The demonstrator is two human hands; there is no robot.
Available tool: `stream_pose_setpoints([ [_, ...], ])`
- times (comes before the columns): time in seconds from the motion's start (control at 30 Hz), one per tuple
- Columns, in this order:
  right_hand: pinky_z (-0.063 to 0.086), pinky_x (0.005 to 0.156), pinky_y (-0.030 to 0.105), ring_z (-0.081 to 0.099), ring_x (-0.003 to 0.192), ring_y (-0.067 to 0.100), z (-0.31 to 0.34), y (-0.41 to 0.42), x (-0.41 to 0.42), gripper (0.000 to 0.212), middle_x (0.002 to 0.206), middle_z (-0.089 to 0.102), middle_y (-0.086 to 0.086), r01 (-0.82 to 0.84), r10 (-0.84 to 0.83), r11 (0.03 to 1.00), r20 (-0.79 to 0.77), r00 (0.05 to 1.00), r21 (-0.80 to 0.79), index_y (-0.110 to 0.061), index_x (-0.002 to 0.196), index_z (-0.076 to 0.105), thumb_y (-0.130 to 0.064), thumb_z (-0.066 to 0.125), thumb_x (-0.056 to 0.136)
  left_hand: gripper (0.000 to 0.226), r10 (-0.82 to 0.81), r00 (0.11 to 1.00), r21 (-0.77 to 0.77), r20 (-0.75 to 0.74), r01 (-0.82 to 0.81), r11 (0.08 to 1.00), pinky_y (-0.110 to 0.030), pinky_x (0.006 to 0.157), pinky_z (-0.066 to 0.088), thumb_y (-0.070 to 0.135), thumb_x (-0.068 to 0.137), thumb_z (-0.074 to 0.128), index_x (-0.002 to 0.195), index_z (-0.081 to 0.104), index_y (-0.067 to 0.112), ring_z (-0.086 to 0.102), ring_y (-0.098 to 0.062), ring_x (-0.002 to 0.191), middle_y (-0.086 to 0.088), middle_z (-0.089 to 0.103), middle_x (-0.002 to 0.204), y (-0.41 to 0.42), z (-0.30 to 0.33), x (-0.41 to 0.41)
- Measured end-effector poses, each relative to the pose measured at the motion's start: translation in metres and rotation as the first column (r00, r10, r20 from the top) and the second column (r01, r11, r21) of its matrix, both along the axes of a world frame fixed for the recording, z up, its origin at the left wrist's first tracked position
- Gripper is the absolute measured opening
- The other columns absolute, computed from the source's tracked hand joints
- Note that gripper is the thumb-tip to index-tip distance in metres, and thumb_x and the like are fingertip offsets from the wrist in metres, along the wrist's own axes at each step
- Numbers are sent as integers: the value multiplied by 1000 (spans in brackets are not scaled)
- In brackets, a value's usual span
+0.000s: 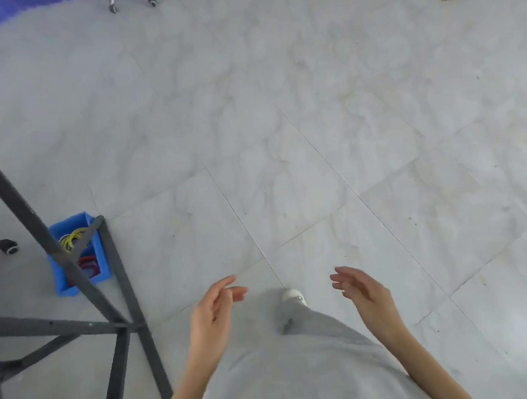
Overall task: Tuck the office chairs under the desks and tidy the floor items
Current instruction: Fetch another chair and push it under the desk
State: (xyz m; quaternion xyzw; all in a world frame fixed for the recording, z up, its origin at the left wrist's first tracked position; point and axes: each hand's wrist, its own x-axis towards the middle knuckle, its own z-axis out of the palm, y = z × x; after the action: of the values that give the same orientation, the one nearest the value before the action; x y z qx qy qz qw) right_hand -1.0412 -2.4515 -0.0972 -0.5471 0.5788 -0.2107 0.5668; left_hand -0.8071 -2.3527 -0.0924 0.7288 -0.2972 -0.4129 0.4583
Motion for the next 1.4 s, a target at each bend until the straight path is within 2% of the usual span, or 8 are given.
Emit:
stream_pose_setpoints([
  [0.2,48,87,19,64,96,2,38,-192,141,25,104,69,-6,-388,393,915,30,919,-106,-19,110,60,-6,47,93,31,365,930,74,47,-368,927,-11,74,50,5,95,40,101,61,28,66,-2,81,15,71,90,-52,3,58],
  [0.37,48,86,15,63,95,1,27,-300,256,26,104,68,-9,-509,518,846,22,855,-156,-16,114,60,-6,47,93,33,553,833,98,17,-552,828,-21,74,51,3,95,41,97,60,31,67,-5,80,15,73,84,-122,-21,123],
  [0.47,49,88,23,64,93,0,6,-344,312,24,103,67,-10,-500,504,859,7,864,-109,-17,111,60,-7,47,94,35,575,818,86,22,-575,814,-18,72,51,1,95,40,96,59,30,67,-4,78,4,74,81,-186,-29,189],
  [0.6,50,90,35,66,91,6,-4,-394,367,31,98,69,-8,-412,411,911,-19,911,1,-27,97,62,-3,44,94,35,523,849,-4,77,-524,852,-23,77,50,2,95,39,98,59,31,66,-1,81,20,71,87,-290,-6,305],
  [0.83,49,91,35,65,88,-1,8,-509,471,25,93,72,-11,-373,371,928,-66,926,-6,-25,100,64,-7,48,93,34,424,902,-106,87,-415,904,-16,78,48,6,95,40,98,58,34,66,-2,85,25,70,85,-459,41,473],
  [1.03,48,91,36,64,88,-2,-10,-628,613,30,98,70,-10,-466,464,885,-69,883,-23,-30,97,61,-5,45,93,31,489,869,-73,83,-484,872,-14,77,49,5,95,40,104,59,27,66,-2,83,22,70,87,-549,16,572],
  [1.2,48,88,29,65,88,-2,6,-726,782,30,99,69,-10,-711,712,702,-7,702,-41,-29,98,60,-4,44,94,35,732,682,23,14,-732,681,-25,76,49,2,95,40,99,59,31,67,-6,80,17,72,89,-583,-11,625],
  [1.4,50,83,20,65,90,-1,35,-786,984,25,101,68,-7,-896,904,427,38,425,-119,-23,104,60,-6,45,95,29,923,384,59,12,-922,383,-14,73,51,1,95,39,103,59,20,66,-6,79,17,72,86,-613,-6,699],
])
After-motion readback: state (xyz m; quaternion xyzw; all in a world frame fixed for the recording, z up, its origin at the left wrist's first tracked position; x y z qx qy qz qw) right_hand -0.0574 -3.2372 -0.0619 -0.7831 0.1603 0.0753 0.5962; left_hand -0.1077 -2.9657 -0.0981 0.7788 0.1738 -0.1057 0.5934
